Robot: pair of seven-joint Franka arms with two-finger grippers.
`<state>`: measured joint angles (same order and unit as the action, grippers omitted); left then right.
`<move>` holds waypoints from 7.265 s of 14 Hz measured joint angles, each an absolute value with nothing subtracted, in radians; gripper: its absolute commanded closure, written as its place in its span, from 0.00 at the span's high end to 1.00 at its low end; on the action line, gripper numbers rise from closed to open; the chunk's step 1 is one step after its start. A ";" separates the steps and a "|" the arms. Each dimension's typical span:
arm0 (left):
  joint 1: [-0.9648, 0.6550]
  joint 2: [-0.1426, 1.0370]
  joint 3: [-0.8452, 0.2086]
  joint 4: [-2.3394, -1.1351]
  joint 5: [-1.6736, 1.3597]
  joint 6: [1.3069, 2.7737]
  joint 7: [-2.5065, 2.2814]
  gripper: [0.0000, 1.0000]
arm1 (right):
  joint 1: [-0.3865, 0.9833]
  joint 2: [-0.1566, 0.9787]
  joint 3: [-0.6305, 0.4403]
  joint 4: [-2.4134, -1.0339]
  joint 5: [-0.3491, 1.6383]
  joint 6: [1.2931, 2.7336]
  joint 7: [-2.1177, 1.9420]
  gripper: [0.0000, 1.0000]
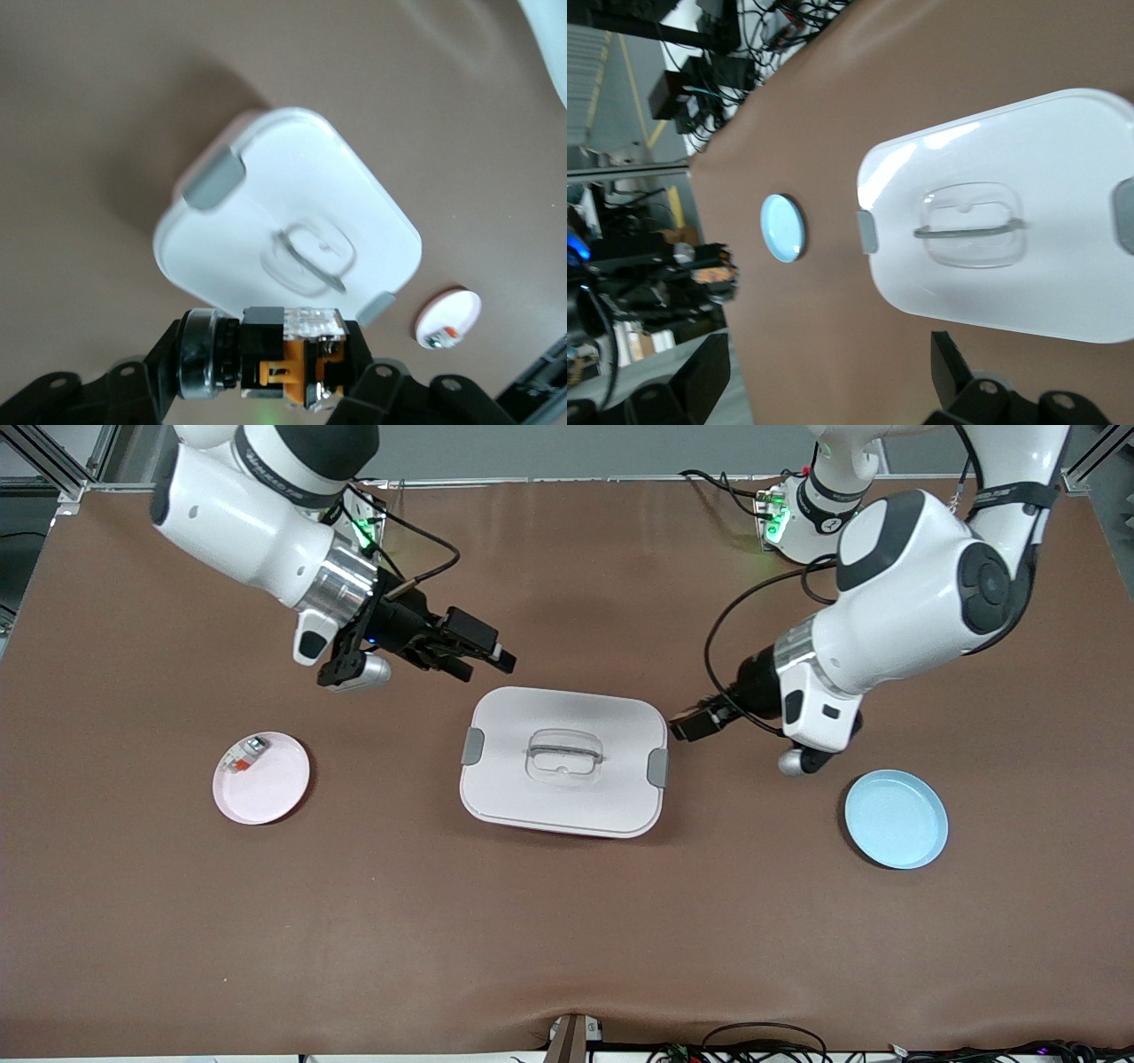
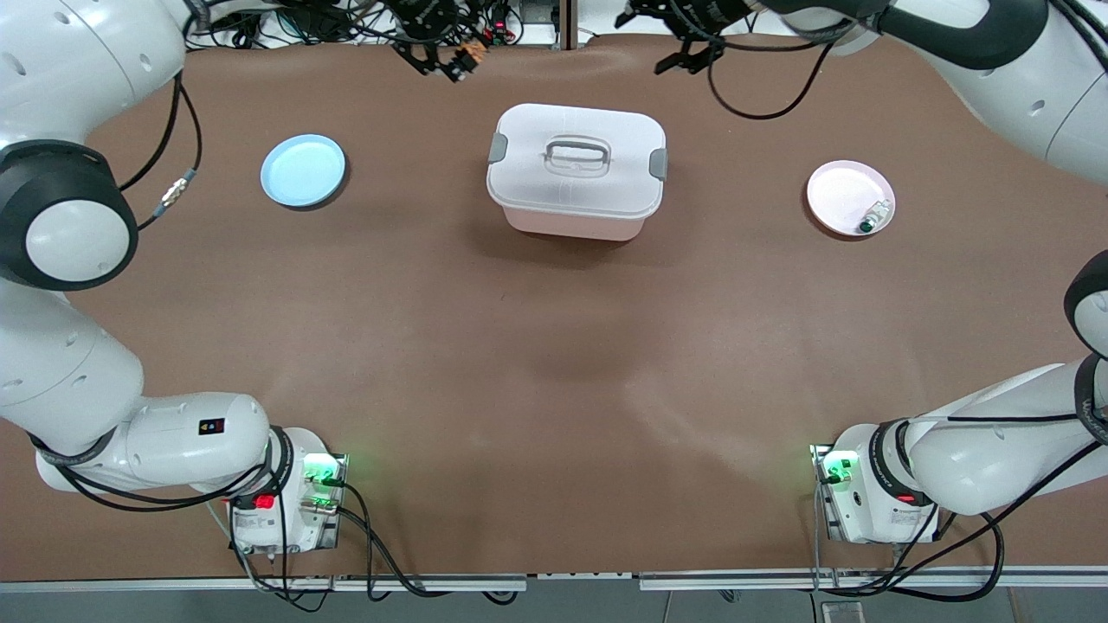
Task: Transfer orange switch to right arm and place
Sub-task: 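Lift the switch with the left gripper while the right gripper approaches, then grasp the switch with the right gripper above the white box, then open the left gripper and pull the right gripper toward the pink plate, then lower the held switch with the right gripper onto the pink plate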
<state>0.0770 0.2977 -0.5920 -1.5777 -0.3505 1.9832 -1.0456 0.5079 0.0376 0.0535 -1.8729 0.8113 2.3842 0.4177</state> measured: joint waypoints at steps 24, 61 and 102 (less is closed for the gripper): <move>-0.144 0.447 -0.596 -1.463 -0.407 2.072 -1.675 0.00 | 0.674 0.173 0.051 -1.896 0.843 2.682 0.447 1.00; 0.030 0.317 -0.589 -1.421 -0.097 1.983 -1.382 1.00 | 0.442 0.155 0.018 -1.684 0.565 2.018 0.381 0.00; 0.077 -0.026 -0.126 -1.536 0.070 1.544 -0.039 1.00 | -0.100 0.208 0.033 -2.168 -0.102 2.410 -1.417 0.00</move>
<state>0.0773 -0.0260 -0.1263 -1.5355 0.0702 1.5436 -0.0385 -0.1003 0.2084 0.0334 -2.1681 -0.1019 2.4103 -1.4173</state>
